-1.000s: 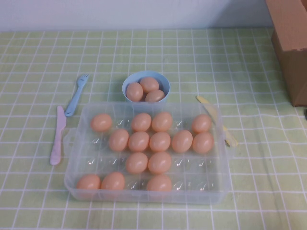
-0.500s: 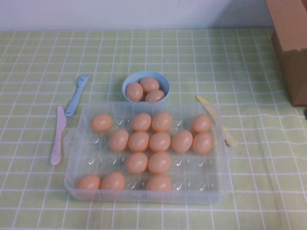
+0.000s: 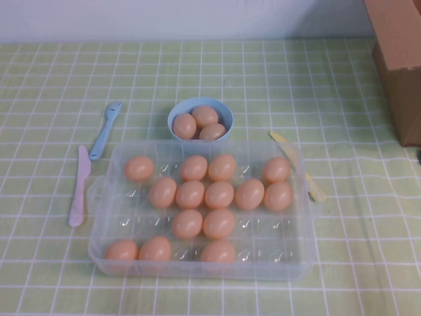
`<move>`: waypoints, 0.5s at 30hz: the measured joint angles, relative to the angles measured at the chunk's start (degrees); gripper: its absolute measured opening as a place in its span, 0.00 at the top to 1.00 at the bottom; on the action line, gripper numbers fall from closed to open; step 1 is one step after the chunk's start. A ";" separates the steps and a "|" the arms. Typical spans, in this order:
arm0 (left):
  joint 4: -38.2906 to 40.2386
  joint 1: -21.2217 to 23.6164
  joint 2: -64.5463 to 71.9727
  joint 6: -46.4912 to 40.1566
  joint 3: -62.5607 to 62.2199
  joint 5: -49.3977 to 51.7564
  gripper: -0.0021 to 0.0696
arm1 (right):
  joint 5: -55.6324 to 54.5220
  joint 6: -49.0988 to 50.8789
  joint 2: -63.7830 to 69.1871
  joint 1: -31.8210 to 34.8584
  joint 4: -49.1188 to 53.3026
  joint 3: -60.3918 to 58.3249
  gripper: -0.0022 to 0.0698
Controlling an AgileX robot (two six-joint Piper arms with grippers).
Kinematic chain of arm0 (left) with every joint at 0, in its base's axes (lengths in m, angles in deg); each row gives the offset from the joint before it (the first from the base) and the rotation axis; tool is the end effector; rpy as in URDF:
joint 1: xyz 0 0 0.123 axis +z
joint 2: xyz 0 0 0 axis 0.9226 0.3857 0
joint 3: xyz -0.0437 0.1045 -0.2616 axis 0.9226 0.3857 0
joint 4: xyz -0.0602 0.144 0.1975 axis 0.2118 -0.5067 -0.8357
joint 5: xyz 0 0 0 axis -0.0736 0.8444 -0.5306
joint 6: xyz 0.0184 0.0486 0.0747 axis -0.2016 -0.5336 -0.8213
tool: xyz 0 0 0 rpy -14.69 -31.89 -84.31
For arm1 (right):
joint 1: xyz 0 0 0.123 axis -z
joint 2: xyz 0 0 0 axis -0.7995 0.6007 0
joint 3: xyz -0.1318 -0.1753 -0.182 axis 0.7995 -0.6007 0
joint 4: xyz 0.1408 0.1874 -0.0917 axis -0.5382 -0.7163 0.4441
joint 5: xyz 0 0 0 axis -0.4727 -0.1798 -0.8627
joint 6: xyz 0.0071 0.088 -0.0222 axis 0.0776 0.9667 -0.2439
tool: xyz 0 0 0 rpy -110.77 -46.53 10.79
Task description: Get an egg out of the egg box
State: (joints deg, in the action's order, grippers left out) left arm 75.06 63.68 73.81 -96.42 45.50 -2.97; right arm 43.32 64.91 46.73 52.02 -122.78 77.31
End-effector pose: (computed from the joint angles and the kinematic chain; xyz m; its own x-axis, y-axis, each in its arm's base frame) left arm 0.0527 -0.0033 0.1717 -0.2810 0.1407 -0.9493 0.0985 0.9882 0.1173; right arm 0.0554 0.0138 0.1936 -0.1363 0.5966 -0.7909 -0.0944 0.7869 0.6098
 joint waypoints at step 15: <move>0.00 0.00 0.00 0.00 0.00 0.00 0.98 | 9.54 0.00 2.84 0.00 -7.34 6.25 0.99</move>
State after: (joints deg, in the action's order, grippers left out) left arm 75.06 63.68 73.81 -96.42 45.50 -2.97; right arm 52.87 64.91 49.57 52.02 -130.11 83.56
